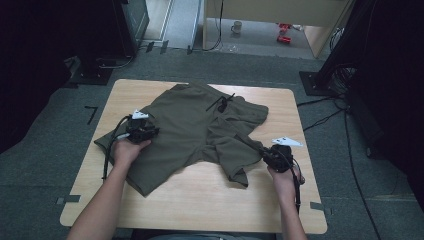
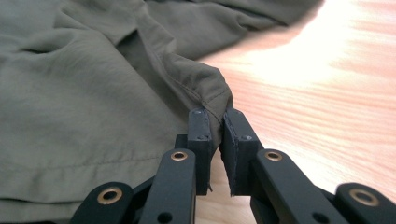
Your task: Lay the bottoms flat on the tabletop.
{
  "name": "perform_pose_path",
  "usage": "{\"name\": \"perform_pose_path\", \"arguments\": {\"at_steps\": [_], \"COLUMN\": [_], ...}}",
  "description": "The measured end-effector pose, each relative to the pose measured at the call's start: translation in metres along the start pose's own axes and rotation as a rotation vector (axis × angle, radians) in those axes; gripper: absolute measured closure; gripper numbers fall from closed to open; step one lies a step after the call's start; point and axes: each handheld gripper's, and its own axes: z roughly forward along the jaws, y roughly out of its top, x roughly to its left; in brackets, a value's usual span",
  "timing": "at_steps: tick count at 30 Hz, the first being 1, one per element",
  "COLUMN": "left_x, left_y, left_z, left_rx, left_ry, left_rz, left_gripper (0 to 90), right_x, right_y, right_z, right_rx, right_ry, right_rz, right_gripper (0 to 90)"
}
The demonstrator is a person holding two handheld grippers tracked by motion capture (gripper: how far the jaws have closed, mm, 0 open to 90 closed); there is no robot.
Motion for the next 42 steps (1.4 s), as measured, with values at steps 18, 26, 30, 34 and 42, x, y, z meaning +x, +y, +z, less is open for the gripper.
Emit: {"name": "perform_pose_path", "arguments": {"at_steps": [18,26,30,34,42], "left_x": [0.008,0.009,0.009,0.009,0.005], "left_y": [-0.003,-0.004,-0.004,-0.004,0.002], "left_z": [-0.004,-0.005,-0.005,-0.005,-0.004], "left_rx": [-0.008,-0.008,-0.008,-0.008,0.022], "left_ry": [0.0,-0.003,-0.003,-0.002,-0.037], "left_rz": [-0.029,-0.029,-0.03,-0.027,-0.062], "left_gripper": [71.2,71.3,71.4,71.3,62.7], "right_x": [-0.024,-0.035,-0.041,-0.049,-0.054], "right_y": [-0.039,-0.053,-0.058,-0.061,-0.063], "right_z": [-0.014,-0.029,-0.035,-0.042,-0.055], "right_rx": [0.062,0.079,0.076,0.08,0.018], "right_ry": [-0.039,-0.057,-0.082,-0.138,-0.104], "right_rz": [0.037,0.062,0.064,0.063,0.098], "right_gripper": [82.8,83.0,83.1,83.2,69.8]}}
